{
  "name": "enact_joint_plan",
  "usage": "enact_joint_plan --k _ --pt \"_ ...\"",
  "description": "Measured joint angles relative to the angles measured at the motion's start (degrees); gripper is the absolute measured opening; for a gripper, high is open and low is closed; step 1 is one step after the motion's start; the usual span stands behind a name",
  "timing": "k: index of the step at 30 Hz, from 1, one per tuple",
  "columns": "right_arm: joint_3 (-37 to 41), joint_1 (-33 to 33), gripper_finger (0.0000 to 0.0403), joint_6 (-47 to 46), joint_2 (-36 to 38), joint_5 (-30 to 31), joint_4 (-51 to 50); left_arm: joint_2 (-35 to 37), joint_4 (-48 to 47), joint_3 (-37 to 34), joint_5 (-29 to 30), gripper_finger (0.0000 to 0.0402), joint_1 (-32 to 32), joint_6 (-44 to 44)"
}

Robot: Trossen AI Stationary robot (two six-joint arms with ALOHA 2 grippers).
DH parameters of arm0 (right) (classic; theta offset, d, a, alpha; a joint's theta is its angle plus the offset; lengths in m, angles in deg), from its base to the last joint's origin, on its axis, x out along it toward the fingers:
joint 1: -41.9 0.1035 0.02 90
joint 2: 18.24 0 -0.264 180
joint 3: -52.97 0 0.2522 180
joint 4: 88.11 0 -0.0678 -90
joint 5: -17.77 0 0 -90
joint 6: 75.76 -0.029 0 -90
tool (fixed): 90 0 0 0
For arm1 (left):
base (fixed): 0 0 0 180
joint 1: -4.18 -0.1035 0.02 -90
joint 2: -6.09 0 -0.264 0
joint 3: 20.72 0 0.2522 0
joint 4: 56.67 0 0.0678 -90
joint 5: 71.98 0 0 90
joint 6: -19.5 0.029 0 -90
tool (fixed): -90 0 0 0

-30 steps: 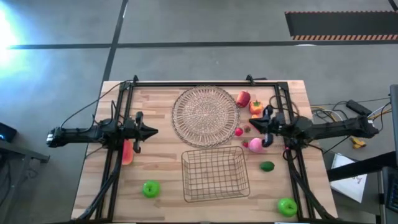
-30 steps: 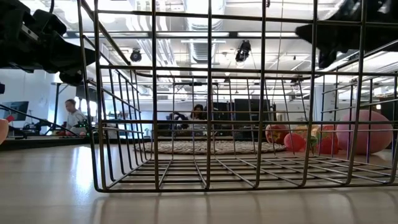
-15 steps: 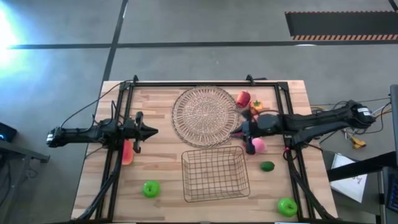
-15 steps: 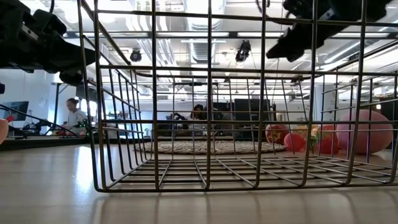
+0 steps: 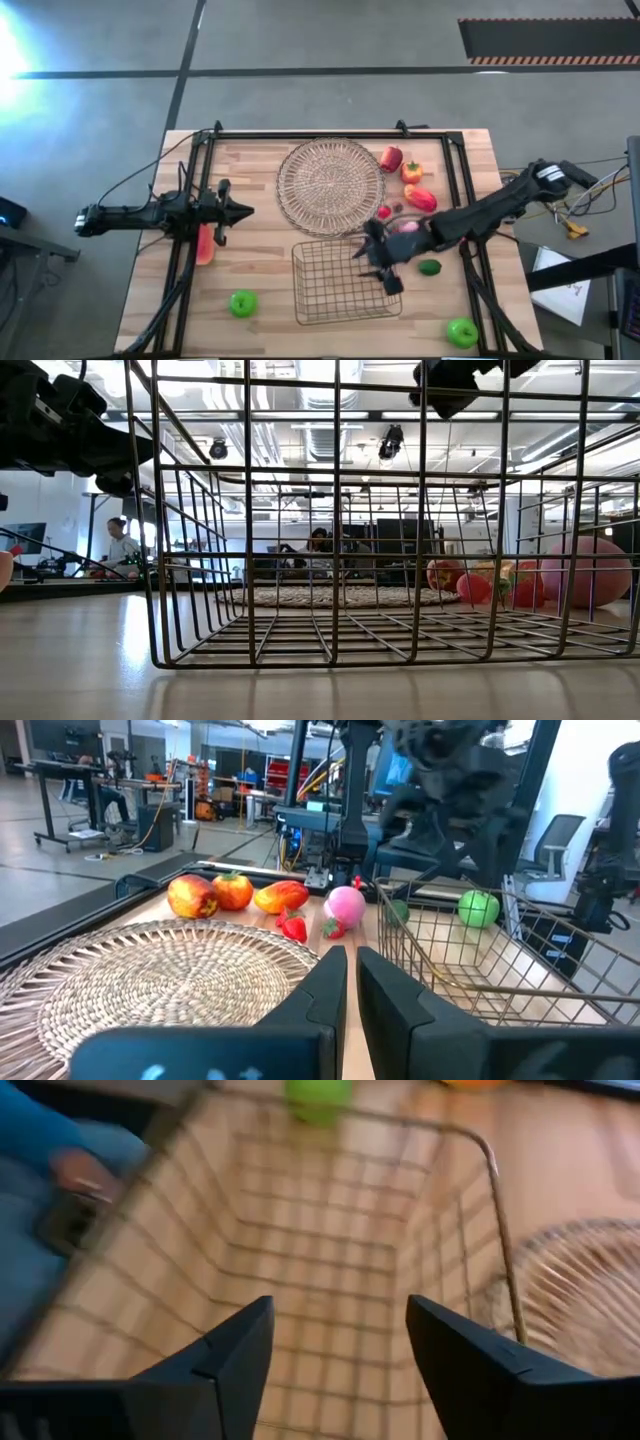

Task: Build produce basket
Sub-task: Put the gold wire basket on the brown placemat

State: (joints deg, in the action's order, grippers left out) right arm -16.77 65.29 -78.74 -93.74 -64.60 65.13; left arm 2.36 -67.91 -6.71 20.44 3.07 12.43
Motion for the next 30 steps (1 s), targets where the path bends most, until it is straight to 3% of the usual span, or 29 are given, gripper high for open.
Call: enact_joint_plan --k 5,8,15,22,26,30 --pt "-9.38 3.76 0.0237 -2.88 -8.13 19.13 -9.23 -0.04 -0.03 0.00 0.00 0.0011 0.01 0.00" --pt "-15.23 2.98 0.0239 -3.87 -13.14 23.27 -16.21 0.00 0.01 0.00 0.00 0.0011 0.01 0.02" --pt "-27.32 -3.68 0.0222 -6.50 -21.96 16.56 -26.50 -0.15 -0.06 0.00 0.00 0.0011 -0.02 0.02" --pt "-31.87 -12.63 0.0194 -5.60 -26.88 0.30 -30.03 -0.39 -0.02 0.00 -0.01 0.0011 -0.01 0.01" --pt "-31.89 -15.52 0.0159 -3.54 -27.63 -2.71 -30.83 -0.31 -0.03 0.00 -0.02 0.0011 0.00 0.02" --pt "-31.83 -17.10 0.0099 -1.68 -27.67 -2.92 -31.47 -0.37 -0.04 0.00 0.00 0.0011 -0.01 0.02"
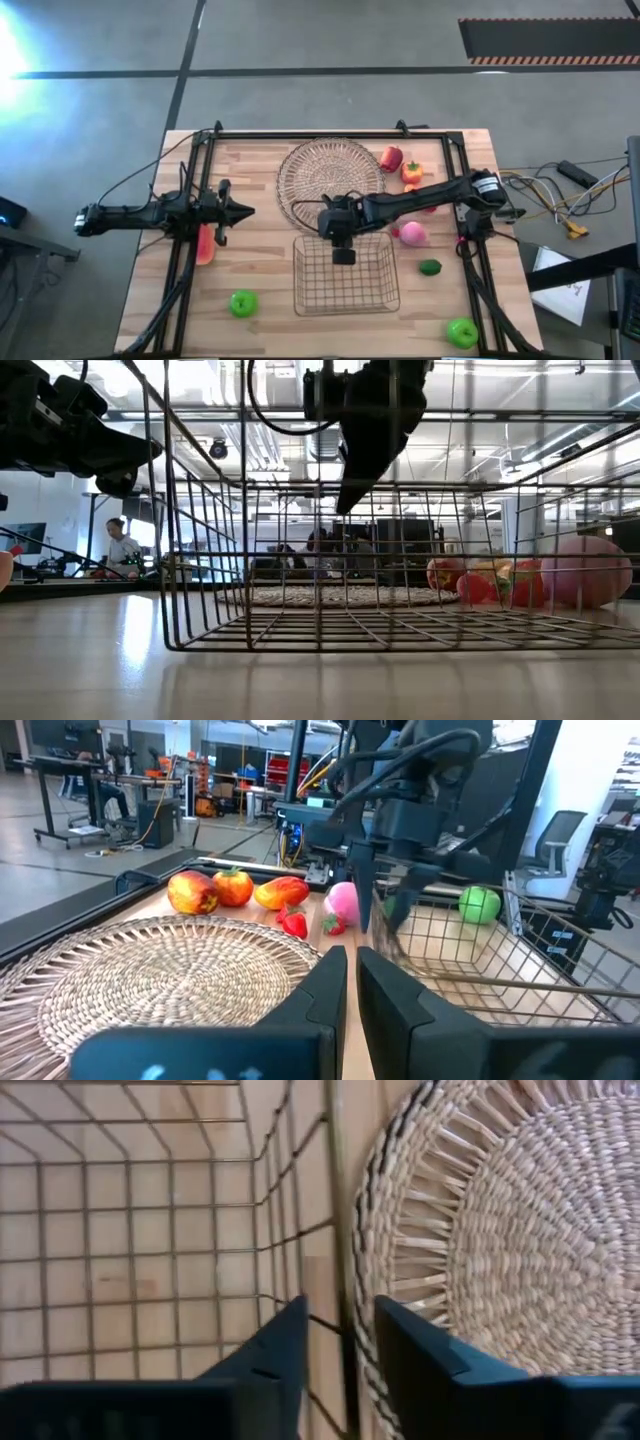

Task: Build produce basket
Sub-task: Put the gold wire basket on the brown placemat

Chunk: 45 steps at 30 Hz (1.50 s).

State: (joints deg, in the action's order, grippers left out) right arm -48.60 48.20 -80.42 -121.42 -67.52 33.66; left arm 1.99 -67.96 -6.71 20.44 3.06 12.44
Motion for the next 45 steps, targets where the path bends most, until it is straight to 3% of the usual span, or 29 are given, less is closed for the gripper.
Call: enact_joint_plan --k 5,14,22,28,34,45 --pt "0.00 -1.73 0.0023 0.57 0.69 -1.25 -0.40 0.02 0.05 0.00 0.00 0.0011 0.02 -0.01" --pt "0.02 -9.09 0.0015 0.10 8.53 1.12 0.16 0.00 0.01 0.00 -0.01 0.0011 0.00 0.00" --pt "0.07 -24.74 0.0009 1.65 12.15 -1.58 2.49 0.00 0.01 0.00 0.00 0.0011 0.00 0.00" --pt "0.07 -36.53 0.0009 0.48 8.38 -10.84 6.99 -0.04 0.01 0.00 0.00 0.0011 0.01 0.01" --pt "0.07 -42.11 0.0009 -2.30 3.62 -19.23 10.67 -0.04 0.03 0.00 0.00 0.0011 0.01 0.01" --pt "0.07 -43.10 0.0011 -3.22 -0.62 -20.55 10.67 -0.02 0.03 0.00 -0.01 0.0011 0.00 0.00"
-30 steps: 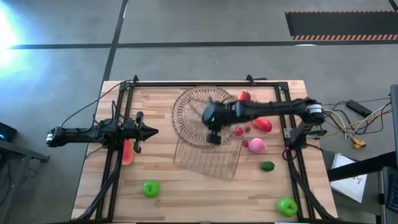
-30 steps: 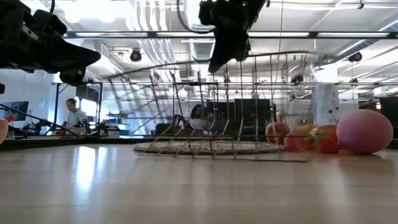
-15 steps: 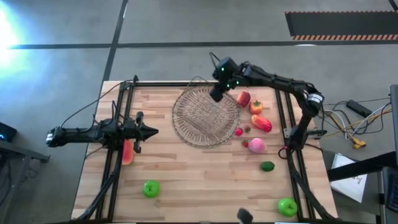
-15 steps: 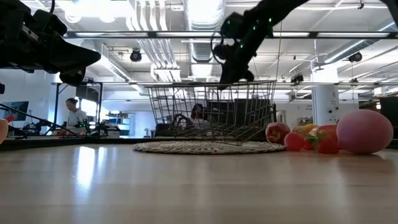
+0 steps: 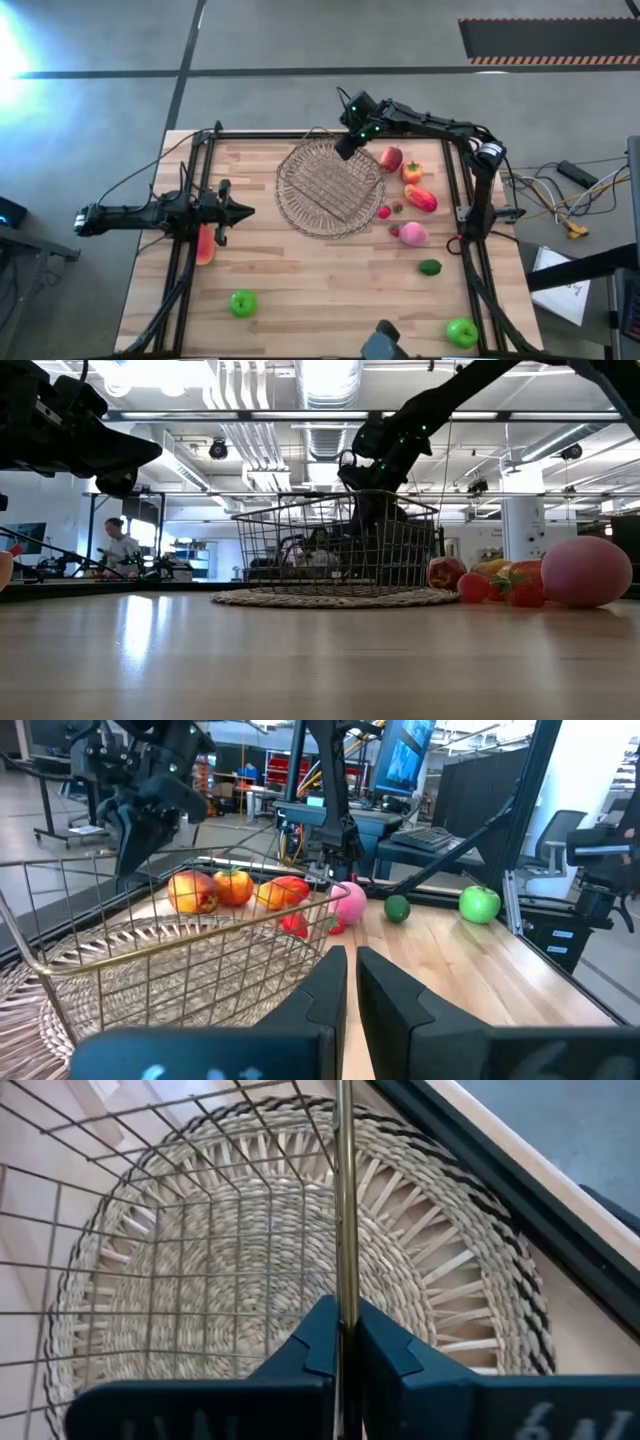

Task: Build produce basket
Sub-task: Put the gold wire basket on the brown placemat, then put the watermelon into the gold wire basket

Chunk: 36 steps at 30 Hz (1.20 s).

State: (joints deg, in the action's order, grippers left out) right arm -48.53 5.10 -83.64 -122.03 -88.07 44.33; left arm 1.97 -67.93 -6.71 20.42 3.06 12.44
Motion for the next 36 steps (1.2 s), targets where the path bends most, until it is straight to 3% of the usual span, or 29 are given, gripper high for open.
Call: enact_joint_plan --k 8,19,27,31,36 --pt "-0.02 0.00 0.0044 1.48 -0.19 1.29 0.06 0.02 0.00 0.00 0.01 0.0011 0.01 0.00" --pt "-3.68 0.00 0.0129 5.61 1.32 2.60 -0.42 0.02 -0.01 0.00 0.00 0.0011 -0.01 0.01" --pt "-4.33 0.78 0.0142 6.99 6.83 4.32 -1.32 0.02 0.00 0.00 0.01 0.0011 0.01 -0.01" --pt "-1.51 4.26 0.0134 7.53 11.23 5.46 -1.31 0.02 -0.01 0.00 0.01 0.0011 0.01 0.00" --pt "5.87 14.22 0.0127 8.37 18.47 12.74 1.94 0.02 0.00 0.00 0.01 0.0011 0.01 0.01"
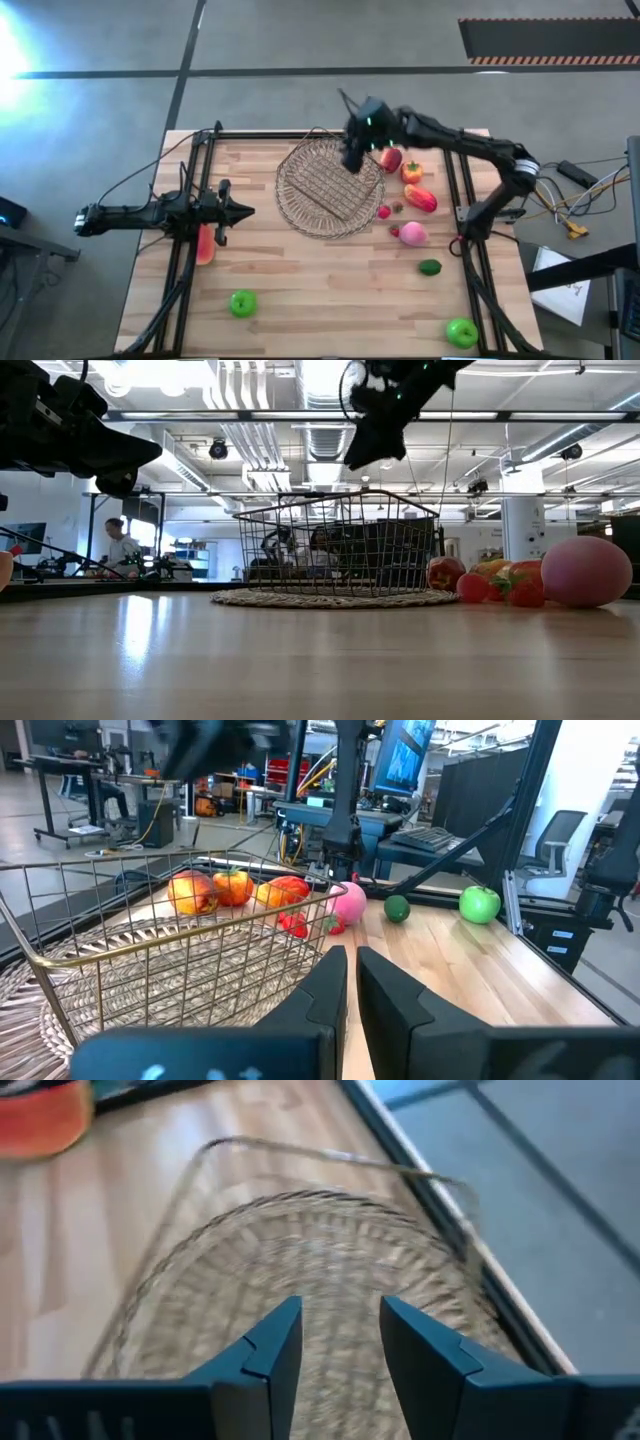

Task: Build produce basket
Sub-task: Put the watermelon into the gold wire basket

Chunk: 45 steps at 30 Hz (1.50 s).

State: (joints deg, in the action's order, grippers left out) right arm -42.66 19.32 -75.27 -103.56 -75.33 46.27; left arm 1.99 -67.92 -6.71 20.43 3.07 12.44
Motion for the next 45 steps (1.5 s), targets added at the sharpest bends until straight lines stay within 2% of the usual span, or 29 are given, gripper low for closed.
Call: enact_joint_plan --k 5,11,15,20,24,27,33,39,45 --pt "11.80 13.14 0.0128 -2.06 8.24 5.73 7.51 0.00 -0.02 0.00 0.00 0.0011 -0.02 0.00" --pt "29.13 27.75 0.0127 -9.12 16.03 6.18 23.64 0.00 -0.02 0.00 -0.01 0.0011 -0.02 0.00" --pt "38.93 35.22 0.0126 -13.53 16.86 6.14 39.59 0.00 -0.01 0.00 0.00 0.0011 0.00 -0.01" --pt "47.11 41.20 0.0127 -13.96 13.05 6.26 57.35 0.00 0.42 0.00 0.00 0.0011 -0.02 -0.02" --pt "49.08 43.23 0.0127 -13.63 8.36 6.21 63.79 0.08 1.88 0.00 -0.01 0.0011 -0.01 -0.02" --pt "48.98 43.71 0.0128 -13.60 3.88 6.28 65.01 -0.11 1.60 0.00 0.00 0.0011 -0.02 -0.02" --pt "44.35 43.57 0.0128 -12.53 -5.41 6.24 65.22 -0.04 2.34 0.00 -0.02 0.0011 -0.01 -0.04" --pt "39.17 43.57 0.0128 -8.02 -11.94 6.17 65.16 0.00 9.64 0.00 0.00 0.0011 -0.01 -0.04" --pt "38.42 43.57 0.0127 -5.09 -12.16 6.17 63.24 0.02 25.70 -0.02 -0.02 0.0011 -0.02 -0.55"
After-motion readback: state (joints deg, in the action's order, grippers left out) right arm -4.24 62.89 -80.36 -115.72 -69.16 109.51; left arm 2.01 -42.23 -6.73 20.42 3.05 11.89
